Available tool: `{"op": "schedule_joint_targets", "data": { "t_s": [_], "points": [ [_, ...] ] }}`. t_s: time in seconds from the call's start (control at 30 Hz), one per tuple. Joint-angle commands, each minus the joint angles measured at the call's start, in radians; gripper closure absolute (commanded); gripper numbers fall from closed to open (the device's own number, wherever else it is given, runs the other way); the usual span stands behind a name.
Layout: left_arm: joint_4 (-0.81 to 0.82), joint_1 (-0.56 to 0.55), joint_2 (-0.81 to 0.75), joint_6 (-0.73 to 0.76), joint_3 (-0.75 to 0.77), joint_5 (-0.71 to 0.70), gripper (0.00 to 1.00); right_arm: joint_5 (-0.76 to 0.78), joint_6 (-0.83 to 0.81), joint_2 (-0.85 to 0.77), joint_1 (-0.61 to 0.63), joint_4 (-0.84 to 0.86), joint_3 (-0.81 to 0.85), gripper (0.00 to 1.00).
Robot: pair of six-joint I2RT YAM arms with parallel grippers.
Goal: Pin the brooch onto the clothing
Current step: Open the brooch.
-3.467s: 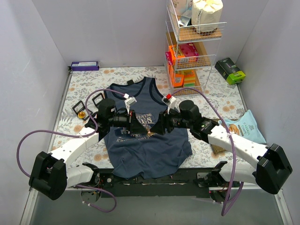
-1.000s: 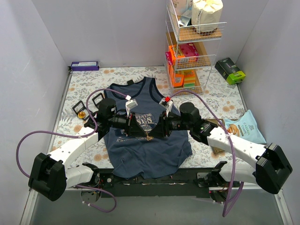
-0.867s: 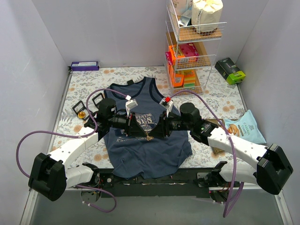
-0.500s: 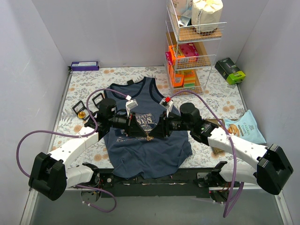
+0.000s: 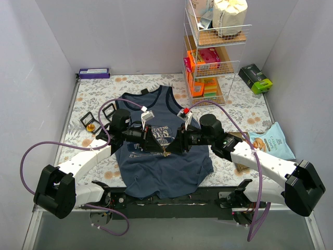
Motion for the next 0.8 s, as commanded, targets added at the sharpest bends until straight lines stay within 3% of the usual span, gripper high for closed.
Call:
{"op": "schedule_joint_targets", "data": {
  "t_s": [0.0, 0.13, 0.33, 0.47, 0.77],
  "points": [
    [0.031, 0.007, -0.006, 0.007, 0.023, 0.026, 1.0, -0.016, -0.007, -0.008, 0.005, 0.015, 0.005, 0.57],
    [0.031, 0.009, -0.012, 0.008, 0.013, 0.024, 1.0, -0.021, 0.002, -0.02, 0.006, 0.027, 0.005, 0.55],
    [0.021, 0.012, -0.023, 0.02, 0.006, -0.015, 1.0, 0.019, -0.01, -0.059, -0.003, -0.002, 0.013, 0.42],
    [0.013, 0.018, -0.051, 0.014, 0.001, -0.185, 1.0, 0.082, -0.024, -0.092, -0.008, -0.028, 0.011, 0.37],
    [-0.076, 0.023, -0.061, 0.06, 0.095, -0.573, 1.0, 0.398, -0.105, -0.068, -0.006, -0.222, 0.085, 0.35]
  ]
}}
